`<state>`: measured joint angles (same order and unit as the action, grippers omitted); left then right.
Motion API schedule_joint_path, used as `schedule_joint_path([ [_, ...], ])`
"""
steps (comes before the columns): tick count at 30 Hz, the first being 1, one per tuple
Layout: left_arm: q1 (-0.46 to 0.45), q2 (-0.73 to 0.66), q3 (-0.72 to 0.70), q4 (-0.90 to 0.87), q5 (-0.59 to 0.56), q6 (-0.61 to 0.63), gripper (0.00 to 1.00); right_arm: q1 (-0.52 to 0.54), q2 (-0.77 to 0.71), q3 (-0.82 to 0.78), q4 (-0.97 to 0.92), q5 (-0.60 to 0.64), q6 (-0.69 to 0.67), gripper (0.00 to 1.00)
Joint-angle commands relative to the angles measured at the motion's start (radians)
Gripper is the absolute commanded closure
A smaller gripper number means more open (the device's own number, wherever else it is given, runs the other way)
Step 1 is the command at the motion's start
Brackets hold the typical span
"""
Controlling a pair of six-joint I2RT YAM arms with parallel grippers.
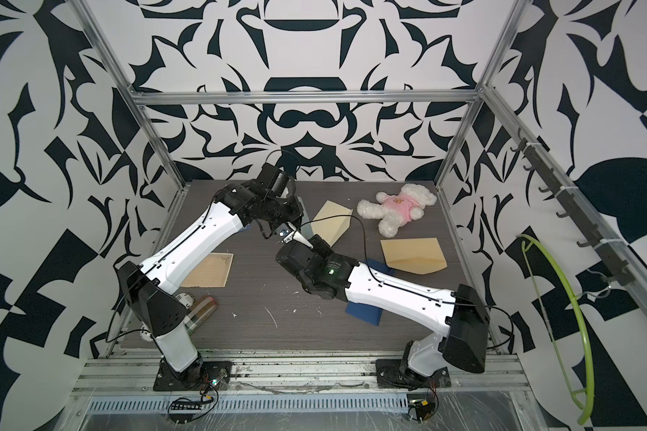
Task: Take the letter paper out of the envelope
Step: Take out the letter paper from the envelope.
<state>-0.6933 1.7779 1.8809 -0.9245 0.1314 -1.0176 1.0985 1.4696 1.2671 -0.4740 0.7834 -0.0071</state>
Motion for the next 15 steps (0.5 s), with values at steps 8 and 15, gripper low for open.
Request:
schedule_joint_path([
  [8,-0.008,0.002,-0.009,-0.007,-0.004,-0.011,1.00,0.025,-0.026,0.006,0.131,-0.004,-0.002,1.00],
  [15,-0.008,-0.026,0.008,-0.014,-0.011,-0.025,1.00,-0.050,-0.050,-0.018,0.050,-0.152,0.108,1.00],
])
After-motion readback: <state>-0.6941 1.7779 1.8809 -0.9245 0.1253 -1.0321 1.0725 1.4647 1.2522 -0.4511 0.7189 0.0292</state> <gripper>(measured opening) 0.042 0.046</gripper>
